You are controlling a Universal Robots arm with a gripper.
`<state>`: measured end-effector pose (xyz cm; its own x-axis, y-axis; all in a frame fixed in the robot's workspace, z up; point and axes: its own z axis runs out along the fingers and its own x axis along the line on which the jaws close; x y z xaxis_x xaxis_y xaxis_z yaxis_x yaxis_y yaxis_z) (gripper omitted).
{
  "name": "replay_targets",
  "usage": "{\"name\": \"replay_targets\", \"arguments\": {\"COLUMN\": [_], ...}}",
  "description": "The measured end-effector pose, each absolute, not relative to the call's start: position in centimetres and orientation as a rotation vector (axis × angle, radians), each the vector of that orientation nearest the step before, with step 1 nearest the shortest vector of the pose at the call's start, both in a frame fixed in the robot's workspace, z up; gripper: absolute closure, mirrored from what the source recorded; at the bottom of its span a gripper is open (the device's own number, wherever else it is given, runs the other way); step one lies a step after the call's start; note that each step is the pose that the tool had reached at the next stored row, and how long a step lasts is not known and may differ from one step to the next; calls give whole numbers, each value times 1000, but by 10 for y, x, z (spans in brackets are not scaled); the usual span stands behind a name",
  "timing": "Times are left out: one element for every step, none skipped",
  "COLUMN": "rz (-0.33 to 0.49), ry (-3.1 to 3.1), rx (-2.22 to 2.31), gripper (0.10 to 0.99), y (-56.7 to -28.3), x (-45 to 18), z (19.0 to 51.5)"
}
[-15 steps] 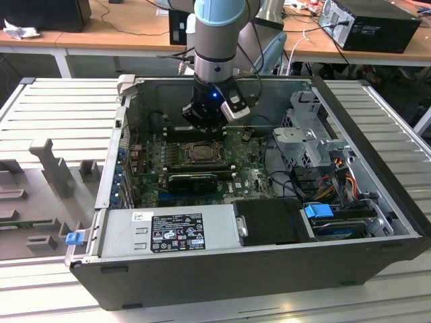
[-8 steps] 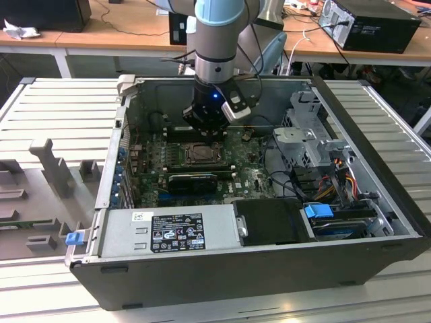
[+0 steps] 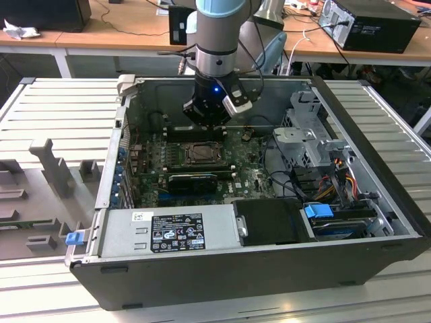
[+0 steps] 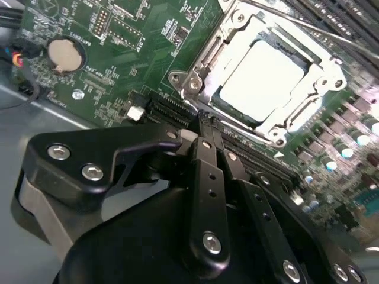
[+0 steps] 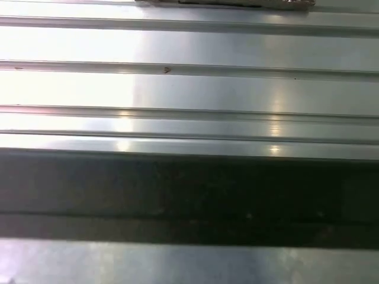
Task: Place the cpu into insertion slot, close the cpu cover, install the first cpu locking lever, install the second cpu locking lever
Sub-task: 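Install the first cpu locking lever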
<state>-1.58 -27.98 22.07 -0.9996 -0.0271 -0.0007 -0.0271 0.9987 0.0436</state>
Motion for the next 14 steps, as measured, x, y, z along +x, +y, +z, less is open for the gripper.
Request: {"name": "replay_targets", "arguments": {"rz": [68,69,69,68,68,68,68,68,68,68,68,68,69,68], "ry": [3140,3140,3140,3141,3140,3140,3140,3140,3140,3140,3140,3140,3140,3140], "rx": [-43,-43,-43,-43,-43,-43,-43,-43,-43,-43,-43,-43,-43,-43], "gripper": [980,980,980,980,980,980,980,980,980,980,980,980,980,980], "y": [-280,-280,-280,-280,-281,-282,-283,-283,-284,-284,-285,-285,-285,-285], "x": [-16,-16,-16,-16,-16,-16,-16,-16,-16,-16,-16,-16,-16,-16], "z": [222,222,222,222,222,222,222,222,222,222,222,222,222,222]}}
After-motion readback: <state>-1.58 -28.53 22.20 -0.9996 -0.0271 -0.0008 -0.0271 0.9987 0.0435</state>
